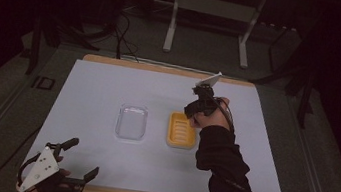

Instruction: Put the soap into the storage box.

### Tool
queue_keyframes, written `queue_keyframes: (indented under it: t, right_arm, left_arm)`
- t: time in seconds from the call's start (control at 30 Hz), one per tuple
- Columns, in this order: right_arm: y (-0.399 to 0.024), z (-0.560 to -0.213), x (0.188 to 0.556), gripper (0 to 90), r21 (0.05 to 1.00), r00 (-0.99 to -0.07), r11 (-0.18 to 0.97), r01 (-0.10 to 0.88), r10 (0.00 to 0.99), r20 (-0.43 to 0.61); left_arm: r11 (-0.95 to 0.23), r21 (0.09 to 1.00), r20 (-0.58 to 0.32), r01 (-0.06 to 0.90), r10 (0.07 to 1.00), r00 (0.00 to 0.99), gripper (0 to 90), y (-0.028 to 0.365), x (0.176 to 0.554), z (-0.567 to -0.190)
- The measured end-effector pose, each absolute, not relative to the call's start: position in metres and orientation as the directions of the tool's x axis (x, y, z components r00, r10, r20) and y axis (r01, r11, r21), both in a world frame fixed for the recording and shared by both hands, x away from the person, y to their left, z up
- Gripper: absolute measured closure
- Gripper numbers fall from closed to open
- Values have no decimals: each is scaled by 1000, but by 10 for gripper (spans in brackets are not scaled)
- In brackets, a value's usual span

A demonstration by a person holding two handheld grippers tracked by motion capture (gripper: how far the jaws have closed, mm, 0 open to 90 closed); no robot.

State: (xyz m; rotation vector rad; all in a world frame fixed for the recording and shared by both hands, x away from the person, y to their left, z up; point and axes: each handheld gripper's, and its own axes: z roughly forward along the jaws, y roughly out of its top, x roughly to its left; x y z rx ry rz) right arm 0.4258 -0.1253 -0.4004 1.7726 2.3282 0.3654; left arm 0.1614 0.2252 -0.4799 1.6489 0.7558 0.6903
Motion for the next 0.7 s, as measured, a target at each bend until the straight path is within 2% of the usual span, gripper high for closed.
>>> queue_keyframes:
  t: [0.2, 0.7]
  right_arm:
    - [-117, -405, 424, 368, 344, -259, 239, 908, 966, 12]
    - [-104, -438, 423, 368, 328, -220, 194, 924, 974, 44]
  left_arm:
    - [-155, 981, 50, 115, 780, 624, 2, 225, 161, -479]
    - [-154, 981, 48, 115, 777, 628, 2, 225, 161, -479]
